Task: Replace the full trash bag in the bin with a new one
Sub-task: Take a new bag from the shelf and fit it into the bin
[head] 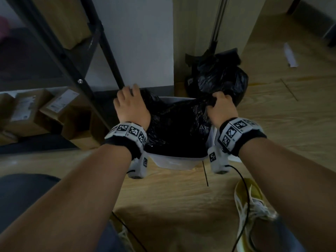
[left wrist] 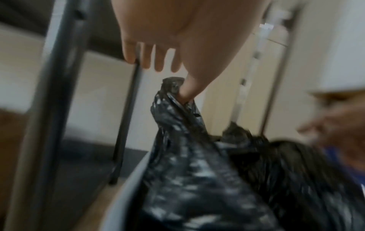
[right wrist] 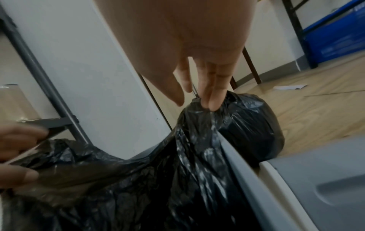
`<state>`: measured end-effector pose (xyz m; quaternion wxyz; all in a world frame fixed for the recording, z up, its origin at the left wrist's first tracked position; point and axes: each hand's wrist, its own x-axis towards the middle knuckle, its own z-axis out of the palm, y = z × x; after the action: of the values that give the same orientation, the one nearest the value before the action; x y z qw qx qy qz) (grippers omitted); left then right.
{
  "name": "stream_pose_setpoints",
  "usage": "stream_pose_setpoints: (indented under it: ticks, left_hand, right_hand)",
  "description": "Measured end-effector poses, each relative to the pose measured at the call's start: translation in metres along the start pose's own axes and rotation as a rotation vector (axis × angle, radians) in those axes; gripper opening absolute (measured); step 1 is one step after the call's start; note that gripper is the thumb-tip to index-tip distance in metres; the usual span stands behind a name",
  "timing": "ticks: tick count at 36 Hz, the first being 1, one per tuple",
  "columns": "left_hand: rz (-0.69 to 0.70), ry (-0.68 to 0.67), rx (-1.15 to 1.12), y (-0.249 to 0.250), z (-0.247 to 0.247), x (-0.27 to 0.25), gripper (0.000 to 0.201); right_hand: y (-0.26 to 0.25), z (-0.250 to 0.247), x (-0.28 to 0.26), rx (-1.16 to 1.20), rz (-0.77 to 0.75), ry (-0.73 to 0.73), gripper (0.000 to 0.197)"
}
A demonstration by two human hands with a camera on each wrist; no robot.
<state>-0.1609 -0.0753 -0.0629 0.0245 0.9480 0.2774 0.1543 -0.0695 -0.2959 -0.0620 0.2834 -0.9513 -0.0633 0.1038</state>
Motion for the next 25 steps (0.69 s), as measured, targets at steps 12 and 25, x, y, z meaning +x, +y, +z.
stream_pose_setpoints:
  ticks: [12, 25]
  left_hand:
    - [0.348, -0.207, 0.396, 0.012, 0.017, 0.019, 0.049]
    - [0.102, -0.215, 0.312, -0.002, 0.026, 0.051, 0.031]
  right_hand:
    - [-0.03, 0.019, 0.028, -0.146, -0.033, -0.016, 0.049]
    - [-0.024, 0.023, 0.05, -0.038, 0.246, 0.041, 0.014]
